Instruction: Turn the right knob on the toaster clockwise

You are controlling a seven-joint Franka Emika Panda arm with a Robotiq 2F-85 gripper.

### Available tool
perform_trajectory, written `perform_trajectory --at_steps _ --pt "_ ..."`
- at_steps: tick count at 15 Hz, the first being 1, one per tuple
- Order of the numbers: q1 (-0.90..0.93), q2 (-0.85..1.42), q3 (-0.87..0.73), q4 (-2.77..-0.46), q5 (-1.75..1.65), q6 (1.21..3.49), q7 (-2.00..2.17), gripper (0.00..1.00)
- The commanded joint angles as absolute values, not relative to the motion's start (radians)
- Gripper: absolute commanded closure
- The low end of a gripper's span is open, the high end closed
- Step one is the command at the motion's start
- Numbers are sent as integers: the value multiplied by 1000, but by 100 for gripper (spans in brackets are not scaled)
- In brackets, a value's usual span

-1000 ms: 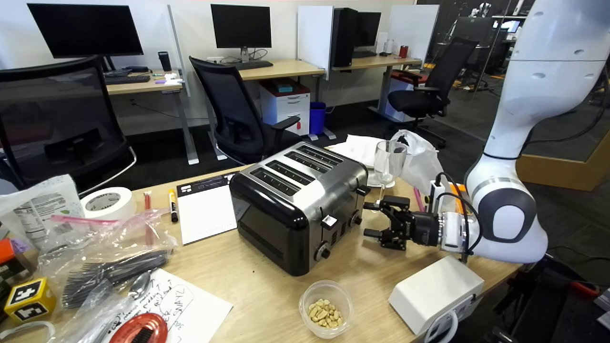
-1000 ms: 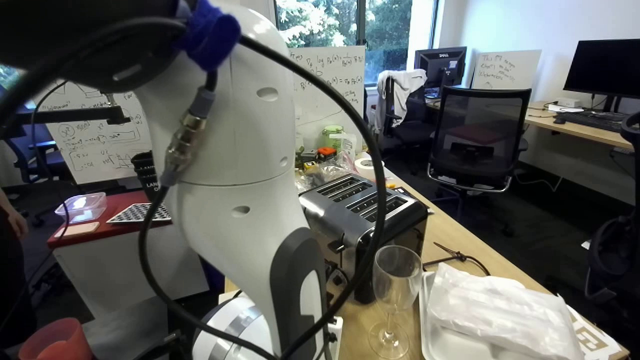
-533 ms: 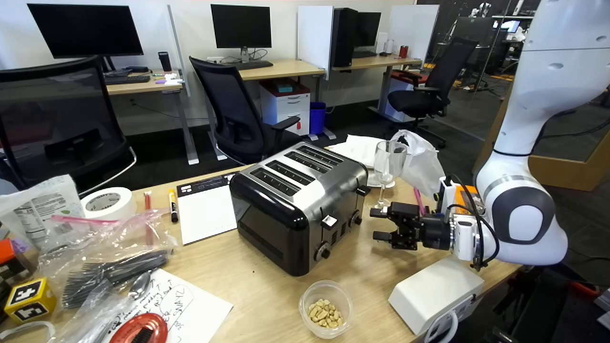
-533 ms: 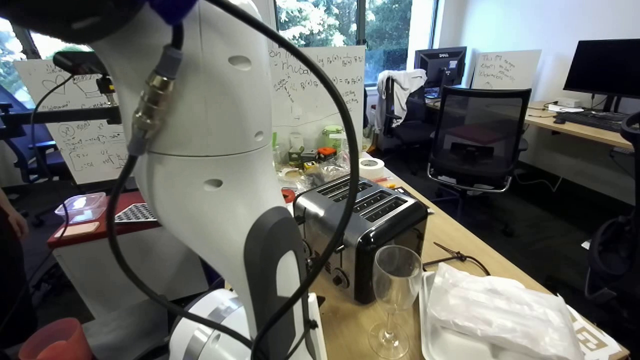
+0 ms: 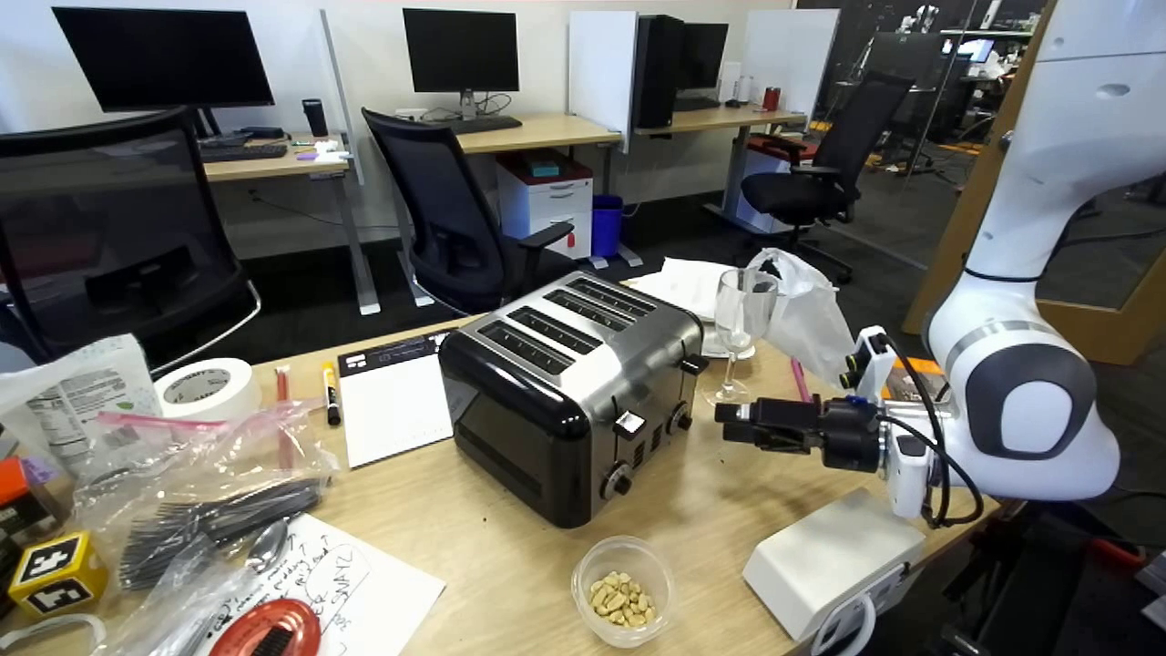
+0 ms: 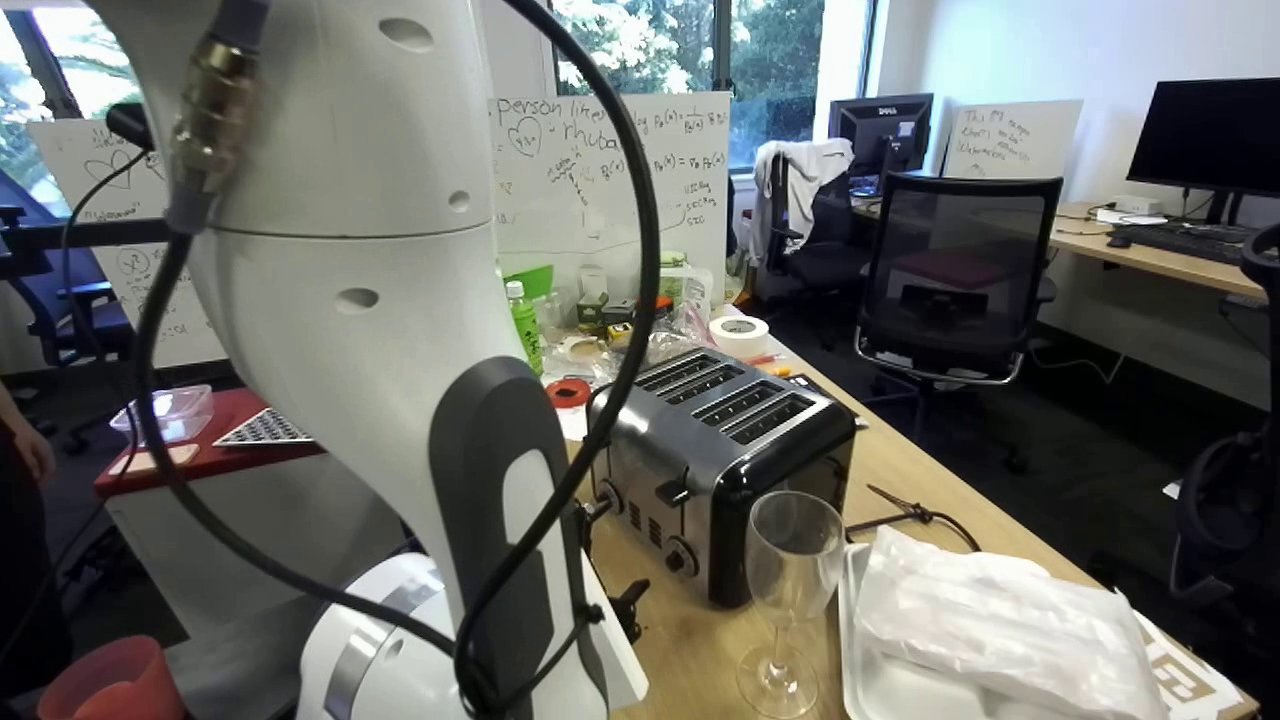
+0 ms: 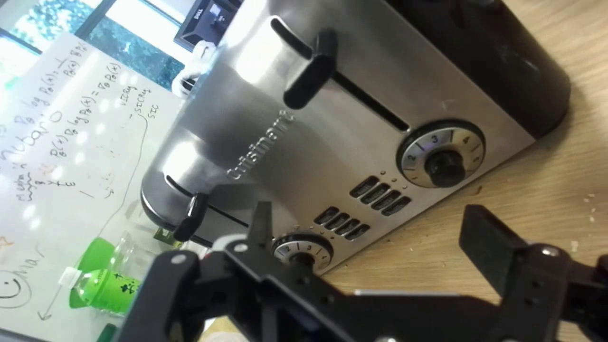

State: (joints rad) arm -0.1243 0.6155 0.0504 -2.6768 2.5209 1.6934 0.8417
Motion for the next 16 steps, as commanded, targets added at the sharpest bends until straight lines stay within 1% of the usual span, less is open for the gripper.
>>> perform_trajectory --at_steps 1,5,6,16 --pt "-113 543 32 -2740 2533 1684 693 0" --pt "-126 482 23 -2813 2521 1618 549 0" --pt "-122 510 14 -2776 2519 1618 509 0" --pt "-136 533 -38 -2772 2479 1504 274 0"
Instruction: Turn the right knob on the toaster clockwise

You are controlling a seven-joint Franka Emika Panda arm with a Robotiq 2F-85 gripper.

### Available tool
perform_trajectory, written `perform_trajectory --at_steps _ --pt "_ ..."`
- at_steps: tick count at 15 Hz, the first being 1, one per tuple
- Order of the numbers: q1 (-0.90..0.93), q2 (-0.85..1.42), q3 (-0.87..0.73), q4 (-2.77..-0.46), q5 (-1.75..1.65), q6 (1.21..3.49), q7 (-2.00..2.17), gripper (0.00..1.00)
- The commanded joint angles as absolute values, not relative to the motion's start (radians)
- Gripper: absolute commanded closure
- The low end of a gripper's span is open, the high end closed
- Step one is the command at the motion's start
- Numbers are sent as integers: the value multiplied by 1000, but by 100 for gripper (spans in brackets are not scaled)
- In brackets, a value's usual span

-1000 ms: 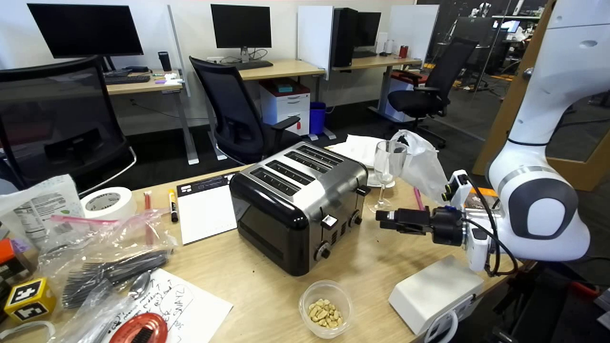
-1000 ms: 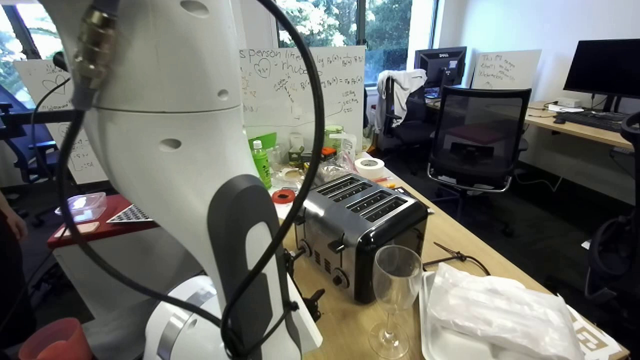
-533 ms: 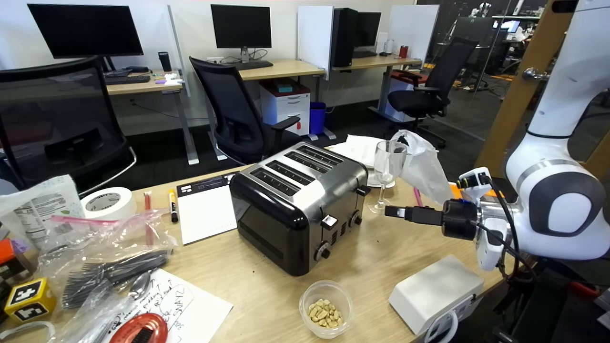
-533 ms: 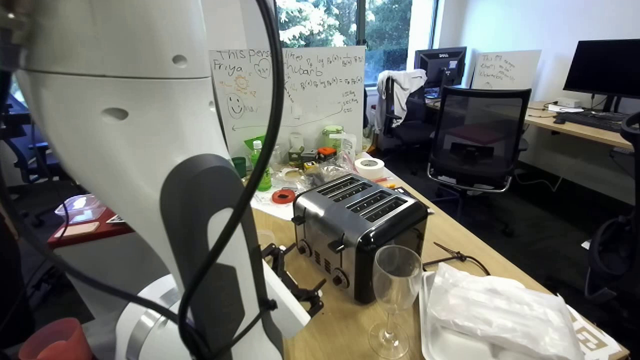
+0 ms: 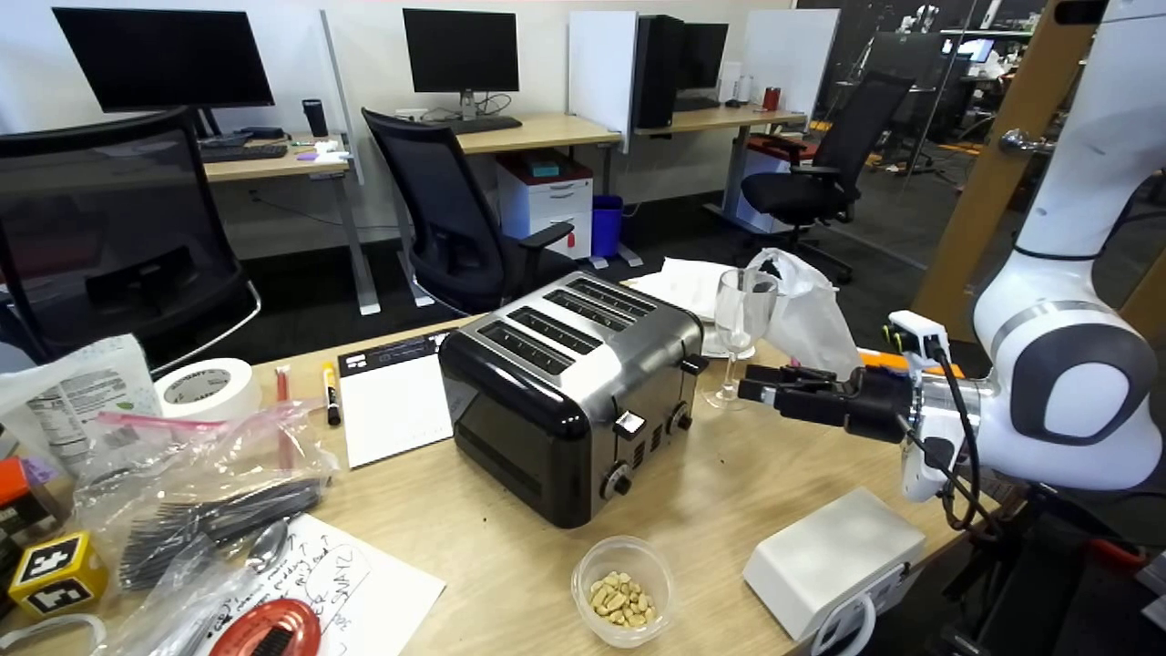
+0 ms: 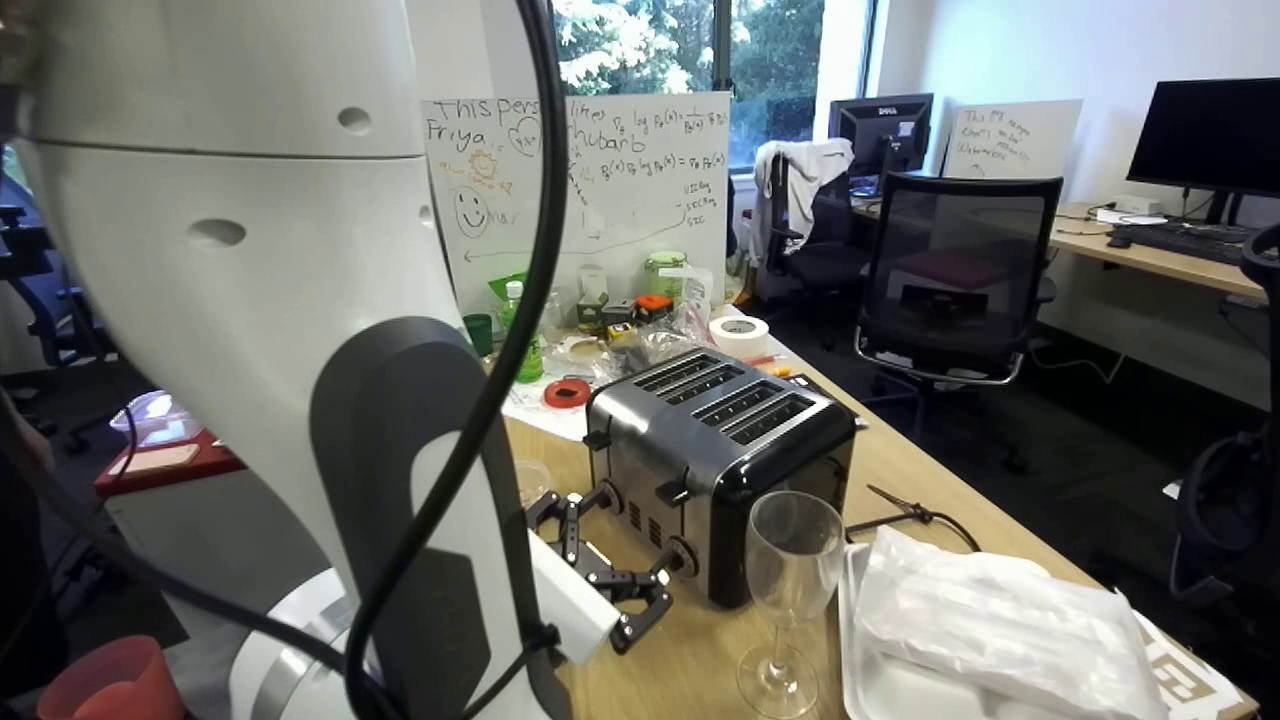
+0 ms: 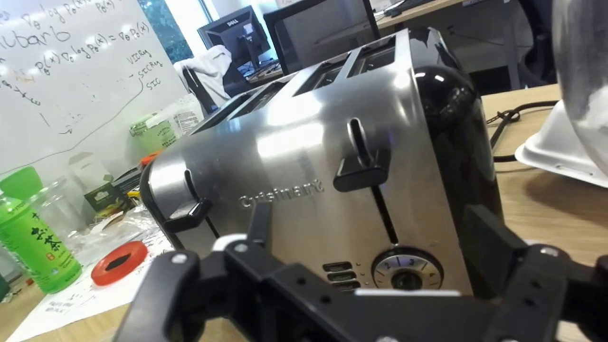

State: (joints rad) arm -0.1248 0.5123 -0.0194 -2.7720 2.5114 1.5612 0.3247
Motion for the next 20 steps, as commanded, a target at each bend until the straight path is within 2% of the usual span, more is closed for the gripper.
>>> perform_trajectory --at_steps 1,6,7,20 --pt "-138 539 -46 -2772 2461 1489 269 0" --pt "-162 597 -116 -2776 2269 1387 280 0" --pt "-148 575 -92 -2777 2332 1438 291 0" --pt "-159 597 -111 -2775 2283 1403 291 0"
